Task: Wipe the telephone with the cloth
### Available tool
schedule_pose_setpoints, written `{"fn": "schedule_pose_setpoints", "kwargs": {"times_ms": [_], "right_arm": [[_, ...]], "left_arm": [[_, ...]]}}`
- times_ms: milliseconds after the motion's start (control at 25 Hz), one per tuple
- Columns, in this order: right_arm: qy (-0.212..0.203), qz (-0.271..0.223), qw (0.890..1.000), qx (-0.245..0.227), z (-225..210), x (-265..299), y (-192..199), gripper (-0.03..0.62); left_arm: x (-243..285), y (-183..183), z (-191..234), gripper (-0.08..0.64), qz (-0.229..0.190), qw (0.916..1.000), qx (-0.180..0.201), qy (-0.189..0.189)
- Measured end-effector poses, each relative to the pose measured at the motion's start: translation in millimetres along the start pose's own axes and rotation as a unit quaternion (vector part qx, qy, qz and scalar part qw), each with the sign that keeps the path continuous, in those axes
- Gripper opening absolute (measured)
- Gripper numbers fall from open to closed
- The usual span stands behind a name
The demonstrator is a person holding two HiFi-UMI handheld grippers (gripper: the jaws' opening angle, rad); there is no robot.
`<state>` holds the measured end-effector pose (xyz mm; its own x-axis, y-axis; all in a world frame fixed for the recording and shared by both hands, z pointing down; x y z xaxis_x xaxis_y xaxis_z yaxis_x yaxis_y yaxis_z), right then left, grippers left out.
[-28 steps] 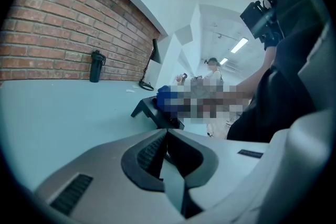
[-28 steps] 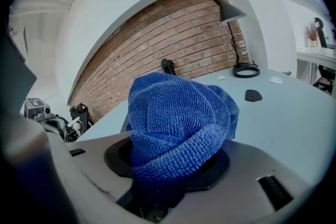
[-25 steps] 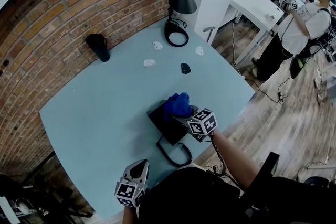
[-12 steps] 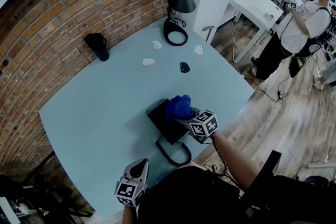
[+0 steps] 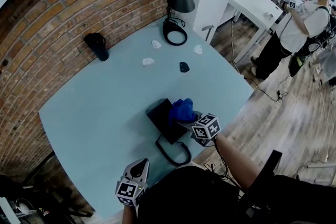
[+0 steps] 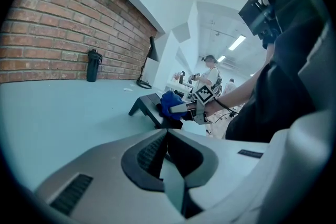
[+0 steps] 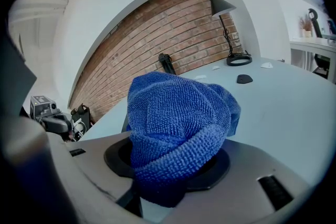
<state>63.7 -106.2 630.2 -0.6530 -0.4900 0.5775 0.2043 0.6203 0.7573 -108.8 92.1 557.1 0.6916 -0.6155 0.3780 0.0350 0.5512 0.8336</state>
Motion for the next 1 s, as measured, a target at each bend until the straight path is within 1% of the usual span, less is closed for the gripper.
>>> {"fn": "schedule_pose_setpoints", "kwargs": {"times_ms": [400, 600, 680, 760, 800, 840, 880, 920, 960, 1000], "right_arm": [[0.007, 0.009, 1.000, 0.004, -2.6, -7.9, 16.8, 0.216], [0.010, 0.022, 1.000, 0.003, -2.7, -13.6, 27.8, 0.216], [0.017, 0.047, 0.999, -0.013, -2.6, -15.8, 32.2, 0.216], [0.026, 0.102, 0.993, -0.051, -1.6, -18.6, 39.2, 0.216], [0.029, 0.145, 0.986, -0.071, -1.3, -21.2, 45.1, 0.216], [0.030, 0.199, 0.976, -0.088, -1.7, -25.7, 52.8, 0.216], [0.030, 0.263, 0.959, -0.100, -2.6, -32.1, 61.7, 0.216], [0.028, 0.331, 0.937, -0.107, -3.0, -39.8, 70.5, 0.218], [0.023, 0.391, 0.913, -0.114, -1.5, -47.3, 77.2, 0.218], [0.016, 0.434, 0.892, -0.125, 2.2, -53.2, 80.1, 0.218]], "left_arm": [[0.9, 1.8, -0.4, 0.000, 0.000, 1.0000, 0.000, -0.001], [-1.1, 3.0, -0.3, 0.000, 0.000, 1.0000, 0.002, -0.002], [-1.0, 1.7, -0.2, 0.000, -0.002, 1.0000, 0.002, -0.002], [-1.1, -0.9, 0.5, 0.000, -0.005, 1.0000, 0.000, -0.001], [-1.0, -2.2, 1.1, 0.000, -0.007, 1.0000, 0.000, -0.001], [-0.5, -3.8, 1.6, 0.000, -0.008, 1.0000, 0.001, -0.001], [0.6, -6.0, 2.0, 0.000, -0.009, 1.0000, 0.002, 0.000], [1.8, -9.3, 2.5, 0.000, -0.012, 0.9999, 0.002, 0.002], [2.7, -13.8, 3.1, 0.000, -0.018, 0.9998, 0.001, 0.004], [3.1, -19.6, 3.6, 0.000, -0.027, 0.9996, -0.003, 0.006]]}}
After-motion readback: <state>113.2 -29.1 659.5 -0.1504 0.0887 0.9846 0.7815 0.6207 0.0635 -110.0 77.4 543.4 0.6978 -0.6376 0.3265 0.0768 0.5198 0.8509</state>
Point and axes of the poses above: the fingertips, and each gripper's own axes: x forward along the fingers, z to its left, y out of its underside, the point moved 3 cm from there along -x, backward along the fingers, and after that the axes turned 12 degrees about y, right-handed, at the moved point
